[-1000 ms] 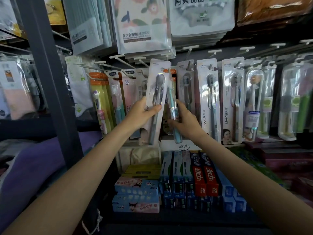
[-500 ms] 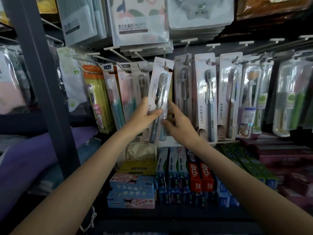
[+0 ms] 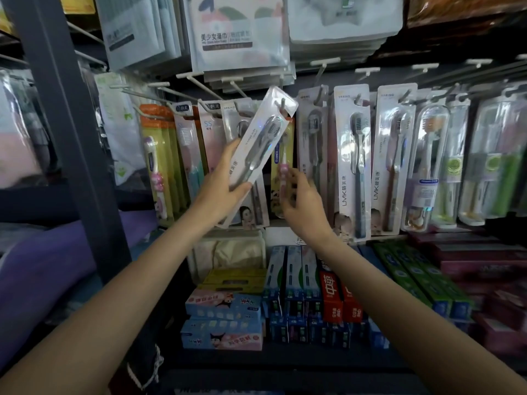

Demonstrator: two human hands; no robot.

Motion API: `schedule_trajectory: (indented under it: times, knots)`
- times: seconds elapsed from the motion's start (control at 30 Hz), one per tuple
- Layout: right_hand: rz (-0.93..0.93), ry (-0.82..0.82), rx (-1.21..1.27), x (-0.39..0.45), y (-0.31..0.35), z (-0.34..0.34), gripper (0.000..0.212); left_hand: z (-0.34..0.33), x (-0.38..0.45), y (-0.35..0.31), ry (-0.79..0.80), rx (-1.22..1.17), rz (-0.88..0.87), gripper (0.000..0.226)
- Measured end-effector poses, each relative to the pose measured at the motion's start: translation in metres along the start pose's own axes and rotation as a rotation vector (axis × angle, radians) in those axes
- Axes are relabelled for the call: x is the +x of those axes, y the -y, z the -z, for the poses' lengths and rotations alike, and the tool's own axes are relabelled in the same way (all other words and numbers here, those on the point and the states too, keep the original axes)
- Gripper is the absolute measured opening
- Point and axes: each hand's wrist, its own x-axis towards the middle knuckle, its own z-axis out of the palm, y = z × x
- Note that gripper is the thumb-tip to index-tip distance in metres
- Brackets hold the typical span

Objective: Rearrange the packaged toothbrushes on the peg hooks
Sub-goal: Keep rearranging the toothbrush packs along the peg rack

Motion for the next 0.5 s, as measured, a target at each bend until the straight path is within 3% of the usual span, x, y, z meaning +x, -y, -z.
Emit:
schedule_trajectory:
  times: [0.27, 0.4, 0.5]
  knots:
    - [-0.197, -0.175, -0.091, 0.036, -0.001, -0.036, 0.065, 0.003, 0.001, 0.007, 0.01, 0.085, -0.064, 0.076]
    - [-0.133, -0.253, -0.156, 0.037, 0.004, -0.036, 0.053, 0.012, 0.003, 0.009, 0.014, 0.161, -0.085, 0.073]
    - [-0.049, -0.24, -0.165, 0.019, 0.009, -0.026, 0.059, 0.015, 0.005, 0.011, 0.022, 0.192, -0.093, 0.075]
